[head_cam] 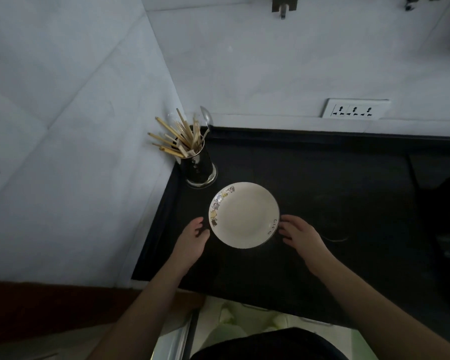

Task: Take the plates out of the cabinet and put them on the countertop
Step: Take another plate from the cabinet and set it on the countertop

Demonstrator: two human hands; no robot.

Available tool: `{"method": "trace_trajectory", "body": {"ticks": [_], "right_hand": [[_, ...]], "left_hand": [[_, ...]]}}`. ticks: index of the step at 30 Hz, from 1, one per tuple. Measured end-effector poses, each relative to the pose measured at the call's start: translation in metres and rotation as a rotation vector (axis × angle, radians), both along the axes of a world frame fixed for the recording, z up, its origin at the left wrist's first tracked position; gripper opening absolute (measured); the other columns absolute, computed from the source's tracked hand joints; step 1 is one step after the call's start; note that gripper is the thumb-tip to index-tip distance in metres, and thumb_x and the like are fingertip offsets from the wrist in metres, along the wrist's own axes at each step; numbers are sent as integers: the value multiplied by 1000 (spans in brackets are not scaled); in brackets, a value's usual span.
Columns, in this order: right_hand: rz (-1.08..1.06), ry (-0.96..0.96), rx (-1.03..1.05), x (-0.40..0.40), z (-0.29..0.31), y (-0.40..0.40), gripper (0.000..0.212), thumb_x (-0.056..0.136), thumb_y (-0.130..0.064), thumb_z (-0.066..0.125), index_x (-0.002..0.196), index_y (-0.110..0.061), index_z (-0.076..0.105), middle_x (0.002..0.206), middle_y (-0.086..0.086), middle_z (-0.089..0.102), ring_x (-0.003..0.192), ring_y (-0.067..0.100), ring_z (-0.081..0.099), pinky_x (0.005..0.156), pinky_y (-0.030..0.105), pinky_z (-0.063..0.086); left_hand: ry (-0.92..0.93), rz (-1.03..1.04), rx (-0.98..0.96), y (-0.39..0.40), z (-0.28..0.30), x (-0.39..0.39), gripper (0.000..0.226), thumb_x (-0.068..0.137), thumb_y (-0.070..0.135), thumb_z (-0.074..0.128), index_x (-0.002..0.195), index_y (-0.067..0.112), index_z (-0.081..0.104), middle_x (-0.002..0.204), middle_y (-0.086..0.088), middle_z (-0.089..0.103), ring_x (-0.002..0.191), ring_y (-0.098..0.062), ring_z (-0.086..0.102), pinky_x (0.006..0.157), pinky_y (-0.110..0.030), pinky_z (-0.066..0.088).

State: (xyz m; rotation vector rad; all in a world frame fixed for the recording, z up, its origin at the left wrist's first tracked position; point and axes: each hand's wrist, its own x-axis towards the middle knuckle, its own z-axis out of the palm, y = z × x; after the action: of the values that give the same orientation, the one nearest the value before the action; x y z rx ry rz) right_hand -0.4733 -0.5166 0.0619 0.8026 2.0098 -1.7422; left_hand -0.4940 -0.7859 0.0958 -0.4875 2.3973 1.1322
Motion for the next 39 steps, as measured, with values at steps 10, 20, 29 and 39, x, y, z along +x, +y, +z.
{"method": "trace_trajectory", "body": {"ticks": [10, 20, 29, 39], "right_hand": [[379, 79, 441, 43, 41, 0, 37, 97, -40, 49, 133, -34, 50, 118, -11, 61, 98, 0, 57, 75, 19, 44], [361, 114, 936, 149, 74, -13, 58, 97, -51, 40, 149, -29, 28, 153, -5, 36, 141, 15, 31, 113, 38, 27], [93, 32, 1125, 258, 74, -33, 64, 95, -58, 32, 152, -29, 24, 155, -1, 34, 144, 21, 26, 116, 40, 19], [-277, -189, 1148, 402, 84, -27, 64, 95, -56, 34, 151, -27, 27, 153, 0, 38, 142, 24, 30, 117, 42, 24]], "left_hand": [[392, -738, -455, 13, 17, 16, 56, 97, 46, 48, 147, 23, 38, 151, -1, 43, 138, -17, 39, 112, -40, 34], [714, -1162, -548, 33, 23, 49, 65, 94, 61, 18, 151, 31, 22, 165, -3, 9, 151, -25, 2, 119, -49, 5], [742, -1434, -499, 65, 29, 97, 68, 96, 61, 10, 156, 29, 12, 166, -3, 5, 152, -24, -2, 120, -50, 5], [884, -1772, -363, 157, 43, 190, 66, 98, 63, 9, 155, 31, 4, 167, 0, 2, 152, -21, -6, 121, -48, 0]]}}
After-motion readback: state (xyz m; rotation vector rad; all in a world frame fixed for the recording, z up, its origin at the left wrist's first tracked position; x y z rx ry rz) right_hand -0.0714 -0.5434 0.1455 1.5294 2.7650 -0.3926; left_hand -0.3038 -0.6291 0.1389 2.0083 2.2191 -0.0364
